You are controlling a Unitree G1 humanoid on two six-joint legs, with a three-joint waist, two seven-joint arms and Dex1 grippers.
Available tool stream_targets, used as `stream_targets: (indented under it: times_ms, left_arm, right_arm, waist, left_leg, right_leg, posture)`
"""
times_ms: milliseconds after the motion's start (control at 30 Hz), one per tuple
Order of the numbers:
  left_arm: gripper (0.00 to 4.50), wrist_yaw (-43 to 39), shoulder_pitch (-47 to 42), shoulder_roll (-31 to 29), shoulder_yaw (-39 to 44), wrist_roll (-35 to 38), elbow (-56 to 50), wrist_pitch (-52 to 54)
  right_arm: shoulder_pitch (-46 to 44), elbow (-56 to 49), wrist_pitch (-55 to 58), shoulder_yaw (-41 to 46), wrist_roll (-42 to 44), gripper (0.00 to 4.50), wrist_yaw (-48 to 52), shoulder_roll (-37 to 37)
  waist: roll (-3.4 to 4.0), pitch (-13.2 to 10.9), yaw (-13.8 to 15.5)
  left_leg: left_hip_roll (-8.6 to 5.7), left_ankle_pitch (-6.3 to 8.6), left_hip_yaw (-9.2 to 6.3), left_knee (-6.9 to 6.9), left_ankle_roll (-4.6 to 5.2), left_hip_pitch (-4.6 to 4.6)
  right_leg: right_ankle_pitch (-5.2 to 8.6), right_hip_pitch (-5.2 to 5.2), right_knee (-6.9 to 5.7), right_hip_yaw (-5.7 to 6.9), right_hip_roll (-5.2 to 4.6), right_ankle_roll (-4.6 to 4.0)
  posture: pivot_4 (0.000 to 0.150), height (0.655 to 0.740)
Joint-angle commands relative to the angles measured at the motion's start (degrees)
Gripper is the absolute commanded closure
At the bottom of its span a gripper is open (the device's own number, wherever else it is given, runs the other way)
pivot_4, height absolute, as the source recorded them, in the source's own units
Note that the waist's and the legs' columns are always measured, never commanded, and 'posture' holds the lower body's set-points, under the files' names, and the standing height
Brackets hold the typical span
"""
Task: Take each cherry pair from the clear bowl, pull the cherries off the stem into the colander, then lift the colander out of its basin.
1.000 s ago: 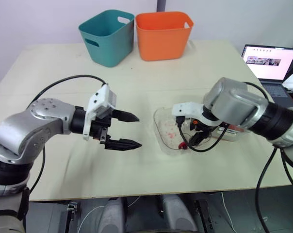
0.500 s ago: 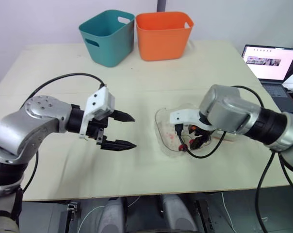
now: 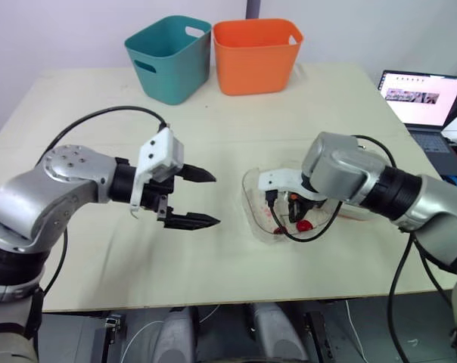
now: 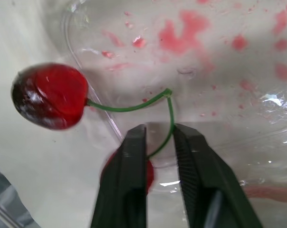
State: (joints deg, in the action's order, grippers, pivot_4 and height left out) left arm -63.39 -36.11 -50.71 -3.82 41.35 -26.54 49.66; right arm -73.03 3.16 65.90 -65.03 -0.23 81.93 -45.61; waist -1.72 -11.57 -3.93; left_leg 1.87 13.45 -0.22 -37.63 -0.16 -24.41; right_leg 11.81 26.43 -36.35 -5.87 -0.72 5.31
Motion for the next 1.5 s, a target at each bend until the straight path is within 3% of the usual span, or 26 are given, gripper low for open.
stream_targets:
  times_ms: [33,633,800,1100,1500]
  left_arm:
    - [0.00,0.29,-0.74,-0.04,0.94,0.49,-0.74,-0.27]
    - [0.00,-0.34,-1.15,1.06,-0.14,-1.20,0.19,-1.59]
    - [0.00,-0.14,-1.11,1.20,0.00,-1.18,0.11,-1.55]
    - [0.00,-0.19,-0.88,1.20,0.08,-1.27,0.22,-1.73]
    - [0.00,-0.93,-0.91,1.30,-0.48,-1.68,0.79,-2.21]
  right_arm:
    - [-0.54,-0.18,0.71,1.87,-0.61,3.44,0.59,-0.04]
    - [2.60,-2.61,2.20,4.56,-1.11,3.44,-1.28,-0.56]
    - [3.52,-3.23,3.44,5.21,-0.90,4.45,-2.36,0.06]
    - [1.31,-4.05,4.80,7.51,0.39,4.45,-2.04,0.87]
    - [-0.34,3.40,3.16,13.73,0.45,4.45,-7.63,6.16]
  waist:
    - [0.00,0.00,-0.02]
    - [0.00,0.00,0.02]
    - [-0.01,0.01,0.01]
    - [-0.01,0.01,-0.03]
    - [-0.01,0.01,-0.07]
  left_leg:
    - [0.00,0.00,0.00,-0.02,0.00,0.00]
    - [0.00,0.00,-0.02,-0.10,0.00,0.00]
    - [0.00,0.00,-0.04,-0.17,0.00,0.00]
    - [0.00,0.00,-0.04,-0.19,0.00,0.00]
    - [0.00,0.00,-0.06,-0.21,0.00,0.00]
  right_leg:
    - [0.00,0.00,-0.01,0.00,0.00,0.00]
    - [-0.01,-0.02,-0.11,0.01,0.01,0.04]
    - [0.00,-0.06,-0.11,0.02,0.01,0.02]
    - [-0.01,-0.05,-0.16,0.02,0.01,0.04]
    - [-0.05,-0.03,-0.22,0.03,0.02,0.12]
  posture:
    - [0.150,0.7400]
    - [0.150,0.7400]
    - [0.150,0.7400]
    - [0.150,0.7400]
    - [0.150,0.7400]
